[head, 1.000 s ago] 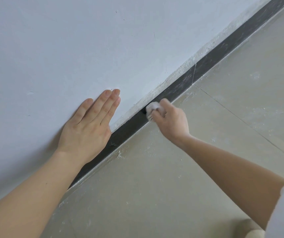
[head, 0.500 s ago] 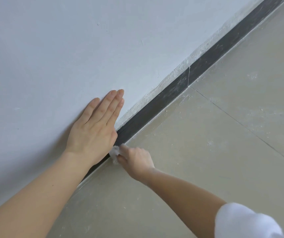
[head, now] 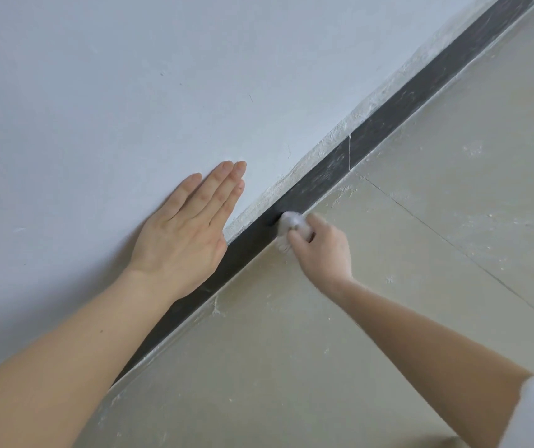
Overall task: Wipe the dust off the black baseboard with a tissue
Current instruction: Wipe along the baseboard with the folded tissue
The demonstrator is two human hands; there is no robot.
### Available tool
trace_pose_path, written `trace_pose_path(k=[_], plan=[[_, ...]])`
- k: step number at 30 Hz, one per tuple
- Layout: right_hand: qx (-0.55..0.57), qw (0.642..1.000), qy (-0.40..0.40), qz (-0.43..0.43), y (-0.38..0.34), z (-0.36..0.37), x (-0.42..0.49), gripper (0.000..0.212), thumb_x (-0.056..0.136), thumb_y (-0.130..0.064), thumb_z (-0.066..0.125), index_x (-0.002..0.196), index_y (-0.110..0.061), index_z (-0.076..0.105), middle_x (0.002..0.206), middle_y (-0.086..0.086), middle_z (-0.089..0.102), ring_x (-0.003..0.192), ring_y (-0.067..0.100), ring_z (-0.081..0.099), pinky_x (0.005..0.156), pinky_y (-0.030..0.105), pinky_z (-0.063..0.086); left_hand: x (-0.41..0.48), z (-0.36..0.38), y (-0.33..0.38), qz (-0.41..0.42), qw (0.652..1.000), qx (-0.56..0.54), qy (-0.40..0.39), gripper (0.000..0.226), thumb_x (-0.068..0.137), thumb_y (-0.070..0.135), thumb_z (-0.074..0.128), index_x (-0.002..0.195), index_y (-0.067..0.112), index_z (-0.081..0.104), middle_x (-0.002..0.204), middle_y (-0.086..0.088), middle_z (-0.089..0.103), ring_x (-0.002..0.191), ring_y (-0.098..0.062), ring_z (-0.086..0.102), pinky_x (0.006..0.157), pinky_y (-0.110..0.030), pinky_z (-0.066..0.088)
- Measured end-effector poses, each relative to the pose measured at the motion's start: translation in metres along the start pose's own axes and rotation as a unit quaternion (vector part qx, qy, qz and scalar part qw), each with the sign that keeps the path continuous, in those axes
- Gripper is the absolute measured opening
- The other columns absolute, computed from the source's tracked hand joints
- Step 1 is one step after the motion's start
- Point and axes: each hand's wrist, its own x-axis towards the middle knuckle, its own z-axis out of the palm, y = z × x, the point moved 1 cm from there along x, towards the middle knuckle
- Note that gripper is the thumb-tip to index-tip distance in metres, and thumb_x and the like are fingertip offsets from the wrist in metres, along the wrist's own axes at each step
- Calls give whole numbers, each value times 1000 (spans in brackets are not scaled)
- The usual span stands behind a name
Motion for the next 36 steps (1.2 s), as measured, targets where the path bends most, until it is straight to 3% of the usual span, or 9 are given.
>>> trace_pose_path(k=[2, 4, 6, 9, 14, 20, 26, 30, 36], plan=[[-39, 990, -118, -67, -12, 19, -33, 37, 82, -51, 37, 68, -16, 38, 56, 2, 46, 61, 30, 45, 55, 31, 34, 1, 0, -2, 11, 1000, 19, 1, 62, 95, 23, 21, 154, 5, 12, 161, -8, 3, 149, -19, 4, 120, -35, -1], [-74, 959, -251, -107, -23, 48, -62, 31, 90, -45, 37, 76, -18, 45, 71, 9, 56, 69, 34, 52, 61, 33, 40, 1, -1, -4, 23, 999, 32, -3, 64, 94, 23, 22, 154, 5, 11, 162, -8, 2, 148, -19, 4, 120, -35, -1], [-67, 952, -283, -101, -30, 73, -77, 31, 97, -38, 40, 75, -17, 40, 70, 8, 54, 71, 34, 55, 60, 33, 39, 2, -2, -6, 29, 999, 30, -7, 65, 92, 22, 26, 154, 5, 13, 161, -7, 3, 149, -20, 5, 120, -35, -1], [-10, 978, -203, -43, -29, 73, -61, 37, 95, -38, 44, 64, -24, 30, 60, -4, 44, 66, 27, 48, 57, 30, 29, 2, -5, -10, 40, 999, 29, -8, 65, 91, 21, 26, 153, 4, 17, 161, -8, 5, 148, -20, 7, 120, -34, -1], [3, 997, -72, -30, -3, 31, -14, 22, 91, -32, 49, 73, -19, 48, 61, -6, 52, 64, 21, 53, 55, 29, 33, 2, -6, -11, 36, 999, 8, -12, 63, 92, 22, 26, 152, 4, 20, 161, -8, 9, 148, -21, 8, 120, -34, -1], [95, 986, 107, 83, 17, -1, 23, 32, 91, -26, 50, 63, -15, 38, 56, -4, 41, 52, 11, 38, 54, 30, 30, 9, -7, -4, 24, 1000, -11, -11, 62, 93, 22, 24, 152, 4, 20, 161, -8, 10, 148, -20, 8, 120, -35, -2], [20, 998, -19, -65, 0, -1, 6, 27, 95, -39, 46, 78, -22, 36, 53, -8, 51, 49, 11, 47, 49, 28, 35, 36, -3, 10, 14, 1000, -2, 1, 64, 93, 23, 17, 153, 3, 13, 161, -9, 3, 148, -20, 3, 120, -36, -3], [4, 994, -1, -113, 3, 2, 29, 15, 99, -30, 33, 90, -19, 38, 70, -8, 55, 54, 22, 52, 53, 35, 40, 43, -2, 16, -2, 1000, -20, 2, 64, 92, 22, 23, 153, 3, 13, 161, -8, 3, 148, -20, 4, 120, -36, -5], [67, 995, 70, -31, 16, -15, 57, 14, 99, -23, 28, 91, -19, 39, 76, -8, 62, 66, 18, 60, 62, 37, 46, 44, -1, 15, -5, 999, -44, 5, 65, 91, 20, 31, 152, 3, 18, 161, -7, 9, 148, -20, 9, 120, -35, -3]])
